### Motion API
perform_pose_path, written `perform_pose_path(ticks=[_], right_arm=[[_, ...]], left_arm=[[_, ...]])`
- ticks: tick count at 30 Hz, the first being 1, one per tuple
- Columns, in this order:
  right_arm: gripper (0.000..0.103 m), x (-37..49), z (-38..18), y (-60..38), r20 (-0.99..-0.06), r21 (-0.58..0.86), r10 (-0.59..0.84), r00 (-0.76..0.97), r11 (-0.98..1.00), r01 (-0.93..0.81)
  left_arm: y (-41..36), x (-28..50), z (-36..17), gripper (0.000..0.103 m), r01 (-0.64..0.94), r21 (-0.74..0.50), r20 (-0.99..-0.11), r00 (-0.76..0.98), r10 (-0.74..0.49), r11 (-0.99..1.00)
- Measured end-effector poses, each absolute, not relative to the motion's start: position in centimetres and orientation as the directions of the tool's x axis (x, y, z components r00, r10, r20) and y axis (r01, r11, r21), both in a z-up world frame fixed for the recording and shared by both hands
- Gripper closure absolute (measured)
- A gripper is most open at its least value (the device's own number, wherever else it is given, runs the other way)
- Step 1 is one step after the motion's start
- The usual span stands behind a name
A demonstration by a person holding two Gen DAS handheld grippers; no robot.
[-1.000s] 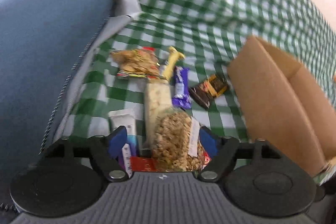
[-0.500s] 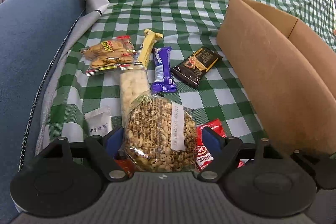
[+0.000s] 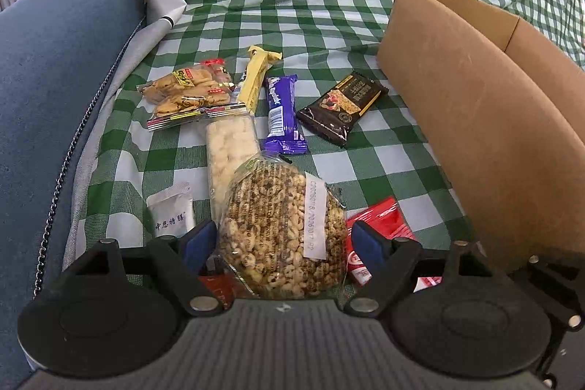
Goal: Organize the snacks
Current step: 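Grasp the clear nut bag with the left tool while the right grasps the red spicy-strip pack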
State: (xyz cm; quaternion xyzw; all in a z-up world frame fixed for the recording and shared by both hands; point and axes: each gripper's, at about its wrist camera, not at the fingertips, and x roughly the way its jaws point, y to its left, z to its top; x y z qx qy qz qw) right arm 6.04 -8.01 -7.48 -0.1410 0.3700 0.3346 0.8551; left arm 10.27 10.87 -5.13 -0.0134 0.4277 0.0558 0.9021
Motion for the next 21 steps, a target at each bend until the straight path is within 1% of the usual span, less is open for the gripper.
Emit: perform_pose_path(ticks=[2,4,5,6,7,10,12,15,16,19,21], right_arm=[[0.055,5.9,-7.4,-8.0,-0.726,-0.003,0.46,0.511,0.741,-0.671],[0.055,5.9,-7.4,-8.1,-0.726,-0.008,0.454,0.516,0.745,-0.666],[0.055,5.9,-7.4,-8.2,-0.727,-0.008,0.452,0.517,0.747,-0.665],[0.055,5.9,-7.4,-8.3,-0.727,-0.011,0.45,0.519,0.748,-0.663],[0.055,5.9,-7.3,-8.3,-0.727,-0.012,0.448,0.521,0.75,-0.662],[0.055,5.8,-7.4,-8.3,-0.727,-0.013,0.448,0.521,0.749,-0.662],[0.055,5.8,-7.4,-8.3,-0.727,-0.015,0.446,0.522,0.75,-0.662],[0.055,5.8,-7.5,-8.2,-0.727,-0.014,0.446,0.521,0.75,-0.662],[0.055,5.8,-7.5,-8.1,-0.727,-0.013,0.446,0.521,0.75,-0.661],[0.054,6.0,-7.5,-8.2,-0.731,-0.006,0.447,0.516,0.752,-0.659],[0.052,6.1,-7.6,-8.2,-0.737,0.0,0.444,0.509,0.754,-0.657]], left_arm=[[10.8,10.1,-5.0,0.025,-0.108,0.031,-0.763,0.639,0.094,0.994],[11.1,9.9,-4.7,0.044,-0.117,0.014,-0.749,0.656,0.088,0.993],[11.5,9.6,-4.4,0.048,-0.128,-0.009,-0.739,0.669,0.08,0.992],[12.0,9.4,-4.0,0.056,-0.143,-0.042,-0.726,0.684,0.068,0.989],[12.5,9.1,-3.7,0.061,-0.159,-0.068,-0.717,0.694,0.062,0.985],[14.5,8.3,-2.9,0.069,-0.227,-0.168,-0.693,0.72,0.049,0.959],[15.5,7.9,-2.5,0.07,-0.254,-0.223,-0.679,0.734,0.037,0.941],[16.4,7.5,-2.1,0.07,-0.291,-0.261,-0.666,0.745,0.046,0.92],[16.6,7.4,-2.0,0.068,-0.306,-0.269,-0.665,0.745,0.053,0.913],[17.5,7.3,-2.1,0.067,-0.389,-0.261,-0.68,0.724,0.118,0.883],[18.3,7.2,-2.3,0.062,-0.425,-0.284,-0.691,0.712,0.124,0.86]])
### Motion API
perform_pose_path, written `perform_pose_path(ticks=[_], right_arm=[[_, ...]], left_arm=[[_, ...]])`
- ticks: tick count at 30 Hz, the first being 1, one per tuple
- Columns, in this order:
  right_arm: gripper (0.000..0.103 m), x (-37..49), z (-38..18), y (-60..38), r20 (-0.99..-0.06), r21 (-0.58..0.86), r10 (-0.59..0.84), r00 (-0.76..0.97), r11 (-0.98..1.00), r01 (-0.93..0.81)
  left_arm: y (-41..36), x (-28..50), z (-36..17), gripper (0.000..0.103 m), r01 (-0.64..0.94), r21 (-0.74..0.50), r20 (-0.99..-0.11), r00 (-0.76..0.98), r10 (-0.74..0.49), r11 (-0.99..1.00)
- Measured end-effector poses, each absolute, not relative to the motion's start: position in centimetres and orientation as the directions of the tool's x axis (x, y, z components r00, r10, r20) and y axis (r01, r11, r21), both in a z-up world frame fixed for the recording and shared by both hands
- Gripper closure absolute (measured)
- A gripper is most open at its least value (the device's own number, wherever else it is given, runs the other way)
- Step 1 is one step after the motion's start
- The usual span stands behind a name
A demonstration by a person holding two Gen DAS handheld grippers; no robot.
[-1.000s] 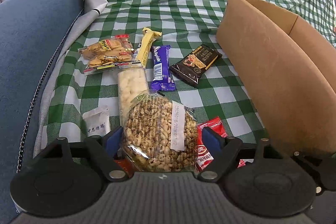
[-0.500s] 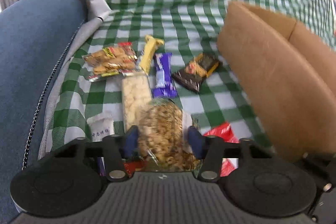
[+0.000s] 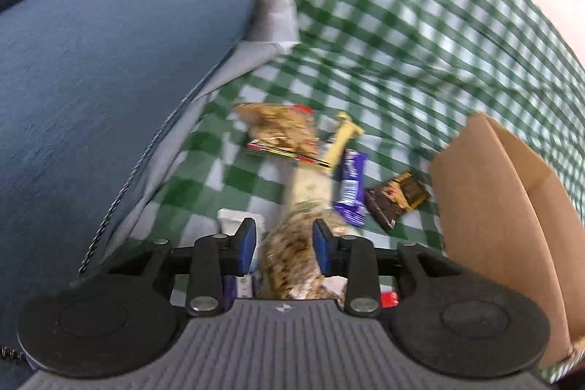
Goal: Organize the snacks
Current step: 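Grasp the clear nut bag with the left tool while the right grasps the red spicy-strip pack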
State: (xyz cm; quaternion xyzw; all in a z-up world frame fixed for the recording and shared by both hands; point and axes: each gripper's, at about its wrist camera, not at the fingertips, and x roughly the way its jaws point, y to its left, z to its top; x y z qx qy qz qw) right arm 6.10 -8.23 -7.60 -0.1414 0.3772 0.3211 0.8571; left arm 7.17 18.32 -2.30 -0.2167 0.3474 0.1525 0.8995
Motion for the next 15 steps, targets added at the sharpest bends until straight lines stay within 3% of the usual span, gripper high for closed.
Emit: perform_pose_path(ticks=[2,3,4,6,15], right_arm=[[0.049,6.3,-7.7,-8.3,-0.741,0.005,0.443,0.505,0.756,-0.655],[0.048,6.4,-7.7,-8.3,-0.741,0.005,0.442,0.506,0.757,-0.653],[0.048,6.5,-7.8,-8.3,-0.741,0.009,0.442,0.505,0.759,-0.651],[0.048,6.6,-7.8,-8.3,-0.741,0.017,0.445,0.503,0.761,-0.648],[0.046,6.7,-8.0,-8.1,-0.743,0.01,0.444,0.5,0.755,-0.656]], left_arm=[[18.4,7.1,-2.3,0.059,-0.421,-0.279,-0.688,0.715,0.126,0.863],[18.0,7.2,-2.2,0.048,-0.397,-0.27,-0.683,0.721,0.116,0.877],[17.3,7.4,-2.1,0.029,-0.362,-0.247,-0.683,0.723,0.103,0.899],[15.9,7.9,-2.2,0.016,-0.31,-0.18,-0.687,0.719,0.106,0.934],[11.4,9.8,-4.8,0.013,-0.187,0.073,-0.748,0.639,0.178,0.98]])
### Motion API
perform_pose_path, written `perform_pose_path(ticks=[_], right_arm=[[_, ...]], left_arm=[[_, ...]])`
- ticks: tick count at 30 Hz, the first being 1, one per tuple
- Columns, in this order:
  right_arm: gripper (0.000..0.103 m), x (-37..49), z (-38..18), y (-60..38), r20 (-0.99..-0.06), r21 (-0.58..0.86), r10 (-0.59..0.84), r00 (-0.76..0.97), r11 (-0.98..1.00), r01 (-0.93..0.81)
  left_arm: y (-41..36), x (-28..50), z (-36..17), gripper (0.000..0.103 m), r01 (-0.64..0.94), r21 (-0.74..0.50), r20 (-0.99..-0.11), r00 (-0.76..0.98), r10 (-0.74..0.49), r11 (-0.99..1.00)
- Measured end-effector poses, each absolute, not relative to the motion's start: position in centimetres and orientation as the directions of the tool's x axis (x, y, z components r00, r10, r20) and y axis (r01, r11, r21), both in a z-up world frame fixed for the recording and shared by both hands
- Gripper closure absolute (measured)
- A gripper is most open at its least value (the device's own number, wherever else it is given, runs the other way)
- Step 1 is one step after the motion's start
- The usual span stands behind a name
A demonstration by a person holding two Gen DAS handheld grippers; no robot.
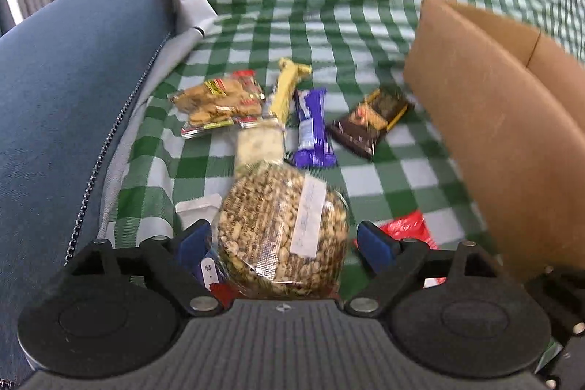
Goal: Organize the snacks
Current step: 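Grasp the clear nut bag with the left tool while the right grasps the red spicy-strip pack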
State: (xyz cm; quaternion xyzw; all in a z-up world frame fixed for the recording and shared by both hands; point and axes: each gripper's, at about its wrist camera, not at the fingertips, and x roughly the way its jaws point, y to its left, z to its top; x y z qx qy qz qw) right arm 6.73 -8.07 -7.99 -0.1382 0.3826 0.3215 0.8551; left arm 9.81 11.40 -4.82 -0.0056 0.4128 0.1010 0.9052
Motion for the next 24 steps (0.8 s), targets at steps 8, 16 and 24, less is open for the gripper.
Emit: perform_pose_path(ticks=[8,16,24], right_arm=[[0.053,6.5,-8.0,-8.1,-0.734,-0.003,0.451,0.508,0.746,-0.666],[0.056,6.0,-7.3,-8.2,-0.711,-0.02,0.455,0.536,0.749,-0.663],[0.056,5.1,-5.2,-8.9,-0.67,-0.038,0.463,0.58,0.759,-0.651]], left_arm=[[11.5,10.0,-5.1,0.02,-0.187,0.057,-0.755,0.635,0.165,0.981],[12.7,9.0,-3.7,0.021,-0.202,-0.073,-0.725,0.684,0.088,0.977],[15.5,6.7,-2.0,0.021,-0.25,-0.28,-0.655,0.756,0.006,0.927]])
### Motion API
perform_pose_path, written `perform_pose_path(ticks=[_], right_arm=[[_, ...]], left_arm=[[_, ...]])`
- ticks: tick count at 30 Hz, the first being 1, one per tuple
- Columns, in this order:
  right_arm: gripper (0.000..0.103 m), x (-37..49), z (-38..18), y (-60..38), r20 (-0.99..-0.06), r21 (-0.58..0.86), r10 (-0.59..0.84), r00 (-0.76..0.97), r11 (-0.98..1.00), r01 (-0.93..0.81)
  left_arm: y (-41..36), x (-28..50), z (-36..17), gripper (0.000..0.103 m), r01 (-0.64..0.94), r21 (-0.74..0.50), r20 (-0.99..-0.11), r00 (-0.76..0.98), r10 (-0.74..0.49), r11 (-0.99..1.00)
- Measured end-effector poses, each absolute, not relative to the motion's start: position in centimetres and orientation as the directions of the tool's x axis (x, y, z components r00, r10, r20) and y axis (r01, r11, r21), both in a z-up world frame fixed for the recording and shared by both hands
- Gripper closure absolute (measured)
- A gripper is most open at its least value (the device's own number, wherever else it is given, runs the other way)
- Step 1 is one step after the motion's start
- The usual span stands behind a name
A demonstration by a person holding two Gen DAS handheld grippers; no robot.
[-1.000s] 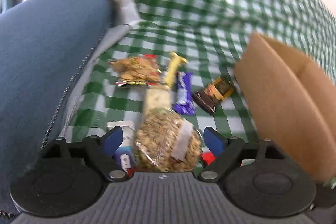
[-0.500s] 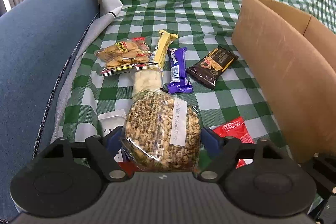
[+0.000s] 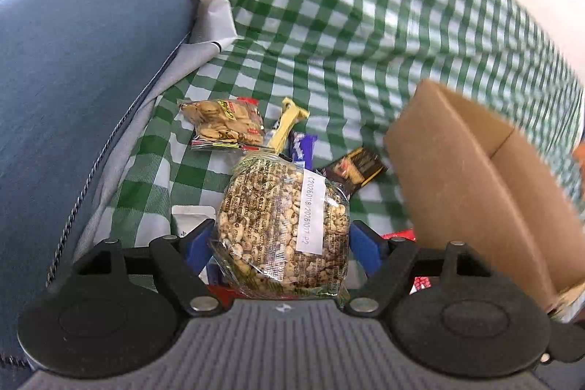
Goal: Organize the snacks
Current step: 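Grasp the clear nut bag with the left tool while the right grasps the red spicy-strip pack, then carry the nut bag and red pack over the box with both tools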
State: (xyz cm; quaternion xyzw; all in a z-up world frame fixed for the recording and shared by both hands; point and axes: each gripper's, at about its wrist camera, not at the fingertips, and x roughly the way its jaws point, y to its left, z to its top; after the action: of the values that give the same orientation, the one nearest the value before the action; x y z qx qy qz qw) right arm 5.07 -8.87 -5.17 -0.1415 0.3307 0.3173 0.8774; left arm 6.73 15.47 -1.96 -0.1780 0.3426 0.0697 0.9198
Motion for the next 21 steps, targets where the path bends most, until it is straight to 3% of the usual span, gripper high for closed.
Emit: perform_pose_path(ticks=[11,21], right_arm=[[0.056,3.5,1.7,-11.3,-0.531,-0.057,0.524,0.665,0.761,-0.646],[0.056,4.5,4.2,-17.7,-0.384,0.011,0.563,0.732,0.796,-0.606]], left_arm=[[16.2,4.2,-0.3,0.021,-0.246,-0.409,-0.563,0.826,-0.03,0.879],[13.3,2.1,0.9,0.021,-0.168,-0.37,-0.451,0.892,-0.019,0.914]])
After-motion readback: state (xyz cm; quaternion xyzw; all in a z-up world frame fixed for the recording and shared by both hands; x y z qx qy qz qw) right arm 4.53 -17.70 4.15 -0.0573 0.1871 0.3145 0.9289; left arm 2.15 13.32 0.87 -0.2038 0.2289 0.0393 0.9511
